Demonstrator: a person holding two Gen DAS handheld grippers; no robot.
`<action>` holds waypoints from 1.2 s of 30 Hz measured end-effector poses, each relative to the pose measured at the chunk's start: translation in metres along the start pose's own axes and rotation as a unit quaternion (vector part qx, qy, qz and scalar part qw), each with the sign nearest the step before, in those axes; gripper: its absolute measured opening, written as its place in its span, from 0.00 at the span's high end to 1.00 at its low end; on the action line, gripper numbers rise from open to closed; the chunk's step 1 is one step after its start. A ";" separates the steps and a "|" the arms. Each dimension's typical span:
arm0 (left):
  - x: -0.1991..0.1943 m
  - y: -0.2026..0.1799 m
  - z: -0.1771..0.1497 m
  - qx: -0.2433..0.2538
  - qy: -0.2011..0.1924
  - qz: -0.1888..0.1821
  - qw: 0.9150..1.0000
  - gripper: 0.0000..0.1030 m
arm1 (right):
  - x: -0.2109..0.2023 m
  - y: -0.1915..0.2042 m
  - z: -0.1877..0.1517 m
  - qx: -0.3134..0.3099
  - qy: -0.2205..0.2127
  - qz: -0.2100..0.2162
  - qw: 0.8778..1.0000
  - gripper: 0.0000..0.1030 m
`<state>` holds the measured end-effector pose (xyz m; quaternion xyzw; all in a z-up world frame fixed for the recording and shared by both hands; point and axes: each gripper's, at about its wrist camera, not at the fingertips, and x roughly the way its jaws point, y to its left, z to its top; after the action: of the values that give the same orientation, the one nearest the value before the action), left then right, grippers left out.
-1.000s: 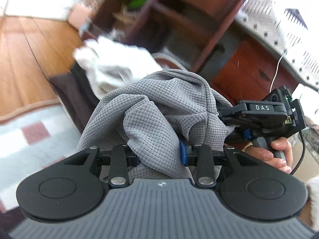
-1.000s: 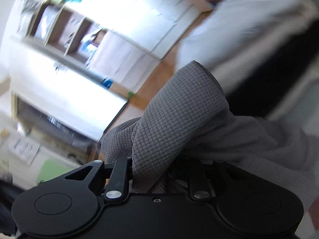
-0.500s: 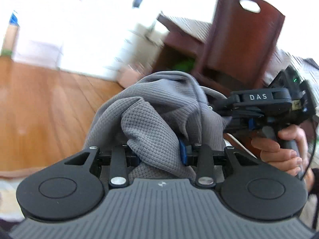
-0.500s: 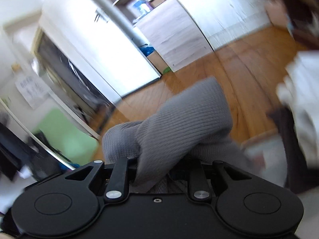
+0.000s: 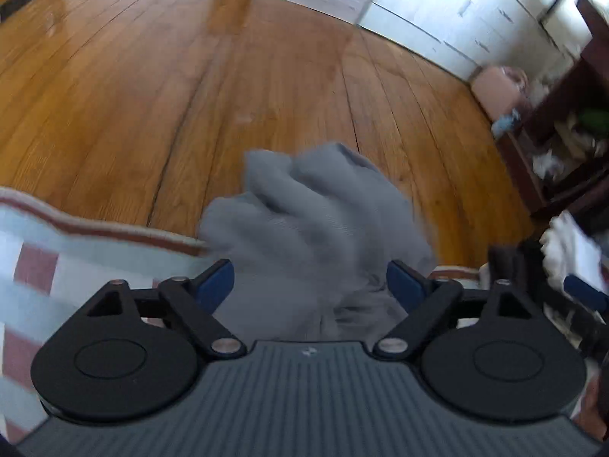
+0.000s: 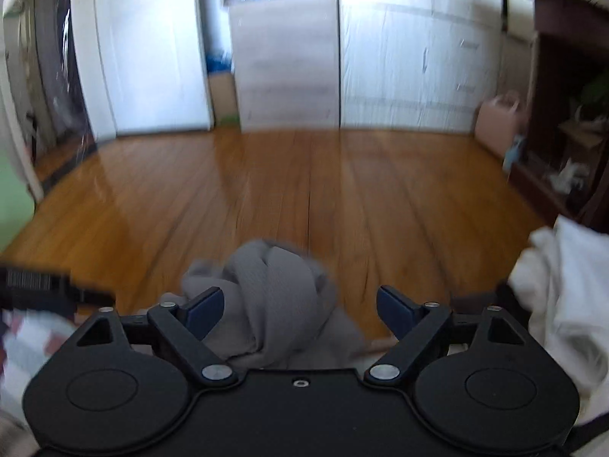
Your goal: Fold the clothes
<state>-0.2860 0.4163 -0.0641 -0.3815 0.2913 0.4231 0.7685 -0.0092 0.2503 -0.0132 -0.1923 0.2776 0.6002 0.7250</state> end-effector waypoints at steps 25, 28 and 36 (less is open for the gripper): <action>0.045 0.087 -0.023 -0.082 0.023 -0.017 0.996 0.23 | 0.038 0.056 0.020 0.213 0.177 -0.044 0.960 0.33; 0.037 0.080 -0.021 -0.082 0.023 -0.004 0.996 0.23 | 0.035 0.084 0.015 0.077 0.102 -0.047 0.991 0.31; 0.049 0.051 -0.017 -0.044 0.040 0.000 0.998 0.22 | 0.064 0.083 0.022 -0.002 0.036 -0.043 0.998 0.46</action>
<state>-0.3099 0.4404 -0.1283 -0.4318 0.3032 0.4197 0.7386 -0.0786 0.3298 -0.0320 -0.2274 0.2938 0.5615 0.7394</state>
